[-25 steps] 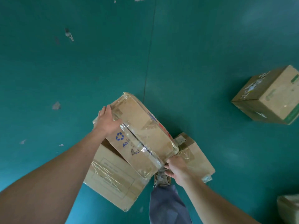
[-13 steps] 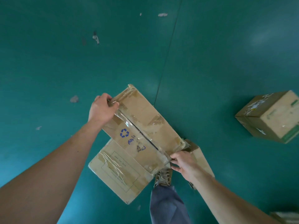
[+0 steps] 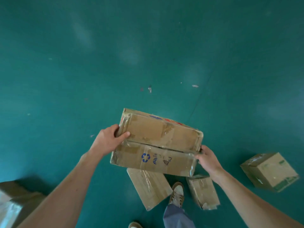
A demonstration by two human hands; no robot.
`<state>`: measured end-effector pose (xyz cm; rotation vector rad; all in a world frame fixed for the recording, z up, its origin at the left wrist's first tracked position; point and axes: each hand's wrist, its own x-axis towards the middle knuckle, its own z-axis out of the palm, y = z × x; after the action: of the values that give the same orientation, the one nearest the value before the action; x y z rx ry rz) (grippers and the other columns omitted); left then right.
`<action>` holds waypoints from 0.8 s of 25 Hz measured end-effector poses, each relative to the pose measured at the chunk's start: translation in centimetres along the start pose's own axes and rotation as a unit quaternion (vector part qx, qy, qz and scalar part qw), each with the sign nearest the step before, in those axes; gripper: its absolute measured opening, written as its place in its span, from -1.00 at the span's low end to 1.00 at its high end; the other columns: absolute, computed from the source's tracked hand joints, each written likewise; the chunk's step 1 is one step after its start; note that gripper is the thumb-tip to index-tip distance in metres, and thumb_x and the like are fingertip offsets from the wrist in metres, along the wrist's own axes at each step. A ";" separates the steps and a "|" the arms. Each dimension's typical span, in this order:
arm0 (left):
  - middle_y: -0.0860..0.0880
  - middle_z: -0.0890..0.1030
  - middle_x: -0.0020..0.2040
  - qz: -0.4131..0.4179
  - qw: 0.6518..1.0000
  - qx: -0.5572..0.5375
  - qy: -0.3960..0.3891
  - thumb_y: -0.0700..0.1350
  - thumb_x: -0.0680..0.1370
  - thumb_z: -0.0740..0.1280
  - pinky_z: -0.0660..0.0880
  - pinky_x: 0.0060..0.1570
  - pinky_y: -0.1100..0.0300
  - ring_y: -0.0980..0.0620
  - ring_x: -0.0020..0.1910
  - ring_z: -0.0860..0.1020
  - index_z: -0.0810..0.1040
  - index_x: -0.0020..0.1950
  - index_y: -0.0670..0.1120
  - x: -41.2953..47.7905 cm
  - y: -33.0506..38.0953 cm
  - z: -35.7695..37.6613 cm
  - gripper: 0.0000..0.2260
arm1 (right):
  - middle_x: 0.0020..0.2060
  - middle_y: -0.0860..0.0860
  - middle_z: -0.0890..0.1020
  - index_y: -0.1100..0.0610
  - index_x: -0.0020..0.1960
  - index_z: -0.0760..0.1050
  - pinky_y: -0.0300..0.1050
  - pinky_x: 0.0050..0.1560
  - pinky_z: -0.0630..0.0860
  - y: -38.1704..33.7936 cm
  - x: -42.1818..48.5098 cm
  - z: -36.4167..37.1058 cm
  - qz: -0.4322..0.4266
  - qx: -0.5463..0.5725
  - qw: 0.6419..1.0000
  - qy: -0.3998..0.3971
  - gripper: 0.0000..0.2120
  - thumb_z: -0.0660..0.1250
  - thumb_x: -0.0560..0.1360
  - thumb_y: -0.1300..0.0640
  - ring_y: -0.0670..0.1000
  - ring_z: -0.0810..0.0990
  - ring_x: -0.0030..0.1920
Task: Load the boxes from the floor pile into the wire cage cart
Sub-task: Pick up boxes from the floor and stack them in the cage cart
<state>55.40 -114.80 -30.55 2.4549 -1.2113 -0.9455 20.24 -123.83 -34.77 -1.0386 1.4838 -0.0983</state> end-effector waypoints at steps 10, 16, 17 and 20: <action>-0.06 0.47 -0.40 -0.047 0.943 -0.172 0.282 0.11 0.57 0.40 0.32 -0.36 0.07 -0.06 -0.39 0.41 0.43 -0.27 -0.20 -24.4 -5.4 -20.1 -0.58 | 0.26 -0.06 0.59 0.05 0.41 0.47 -0.05 0.18 0.46 -15.7 -22.2 8.4 -0.260 -0.080 0.962 0.012 -0.58 0.35 0.56 0.12 -0.01 0.56 0.21; -0.05 0.45 -0.40 -0.052 0.921 -0.203 0.328 0.15 0.59 0.35 0.31 -0.34 0.08 -0.06 -0.39 0.41 0.45 -0.22 -0.30 -34.6 -11.0 -26.9 -0.50 | 0.23 -0.02 0.59 0.08 0.39 0.49 -0.04 0.16 0.43 -22.0 -31.9 13.5 -0.384 -0.143 0.912 0.001 -0.58 0.37 0.55 0.10 0.02 0.54 0.20; -0.05 0.46 -0.40 -0.055 0.916 -0.207 0.338 0.15 0.60 0.34 0.32 -0.33 0.08 -0.06 -0.38 0.42 0.45 -0.22 -0.31 -36.1 -11.9 -27.5 -0.49 | 0.20 -0.03 0.59 0.08 0.38 0.49 -0.05 0.14 0.43 -22.8 -33.0 14.3 -0.404 -0.155 0.902 -0.005 -0.60 0.37 0.55 0.09 0.02 0.54 0.19; -0.07 0.51 -0.38 -0.076 0.904 -0.217 0.360 0.15 0.62 0.31 0.36 -0.31 0.08 -0.07 -0.36 0.47 0.49 -0.20 -0.31 -40.7 -14.4 -28.6 -0.50 | 0.22 -0.03 0.57 0.08 0.39 0.47 -0.03 0.15 0.44 -24.9 -36.4 17.3 -0.453 -0.202 0.868 -0.038 -0.60 0.36 0.57 0.06 0.02 0.53 0.21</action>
<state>64.68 -75.96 2.46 2.2141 -0.4940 -0.2254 41.75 -106.81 3.90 -2.0008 0.8425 -0.4183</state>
